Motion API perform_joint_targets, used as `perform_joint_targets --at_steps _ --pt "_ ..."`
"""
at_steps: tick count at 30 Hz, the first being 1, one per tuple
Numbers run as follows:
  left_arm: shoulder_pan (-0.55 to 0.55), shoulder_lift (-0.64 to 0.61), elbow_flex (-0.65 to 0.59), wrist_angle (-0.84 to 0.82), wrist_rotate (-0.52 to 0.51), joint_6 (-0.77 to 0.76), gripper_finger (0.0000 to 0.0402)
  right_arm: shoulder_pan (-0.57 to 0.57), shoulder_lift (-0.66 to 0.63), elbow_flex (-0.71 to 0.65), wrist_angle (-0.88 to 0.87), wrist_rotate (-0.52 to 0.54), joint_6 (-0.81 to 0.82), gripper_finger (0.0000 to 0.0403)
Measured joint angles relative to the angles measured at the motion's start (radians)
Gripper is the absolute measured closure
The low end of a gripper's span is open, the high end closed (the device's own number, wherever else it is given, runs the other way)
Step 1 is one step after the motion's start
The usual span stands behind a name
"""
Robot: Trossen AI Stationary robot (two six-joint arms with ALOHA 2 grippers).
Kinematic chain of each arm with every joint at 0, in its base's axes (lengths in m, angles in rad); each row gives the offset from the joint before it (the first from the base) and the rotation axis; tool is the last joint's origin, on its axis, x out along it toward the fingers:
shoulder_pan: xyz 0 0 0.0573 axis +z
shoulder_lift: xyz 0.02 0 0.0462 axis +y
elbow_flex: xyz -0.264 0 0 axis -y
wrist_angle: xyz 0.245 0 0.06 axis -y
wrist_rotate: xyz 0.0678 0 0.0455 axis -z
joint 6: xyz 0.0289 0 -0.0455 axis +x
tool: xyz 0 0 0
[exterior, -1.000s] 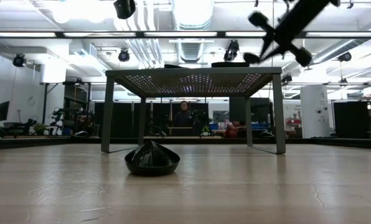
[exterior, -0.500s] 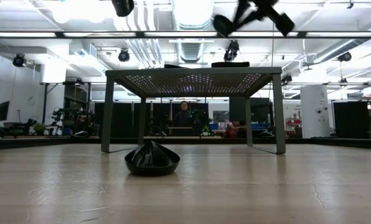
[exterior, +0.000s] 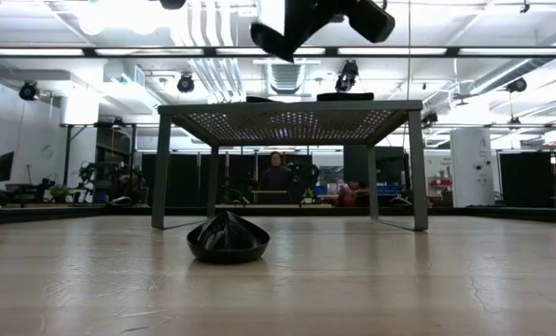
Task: Pick & Place Mini shaped plates
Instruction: Stack the black drop shaped plate on top of the other black drop shaped plates on the shelf
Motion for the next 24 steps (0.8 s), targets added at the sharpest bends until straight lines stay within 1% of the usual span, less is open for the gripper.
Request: perform_joint_targets --at_steps 2,4,7,10,15,20,24 --pt "0.000 -0.009 0.000 -0.001 0.001 0.011 0.0321 -0.003 0.050 0.079 -0.104 -0.024 0.001 0.0395" --pt "0.000 -0.018 0.000 -0.001 0.001 0.016 0.0321 -0.005 0.092 0.152 -0.165 -0.027 -0.026 0.0395" --pt "0.000 -0.027 0.000 -0.008 0.001 0.018 0.0321 -0.014 0.133 0.238 -0.206 -0.029 -0.034 0.0395" --pt "0.000 -0.031 0.000 -0.012 0.001 0.018 0.0321 -0.029 0.167 0.289 -0.250 -0.040 -0.034 0.0395" --pt "0.000 -0.034 0.000 -0.019 0.000 0.019 0.0321 -0.047 0.191 0.300 -0.291 -0.109 -0.031 0.0395" --pt "0.000 -0.039 0.000 -0.033 0.000 0.025 0.0321 -0.056 0.191 0.294 -0.295 -0.111 -0.018 0.0395" --pt "0.000 -0.040 0.000 -0.044 0.000 0.046 0.0321 -0.068 0.191 0.289 -0.291 -0.124 -0.048 0.0395"
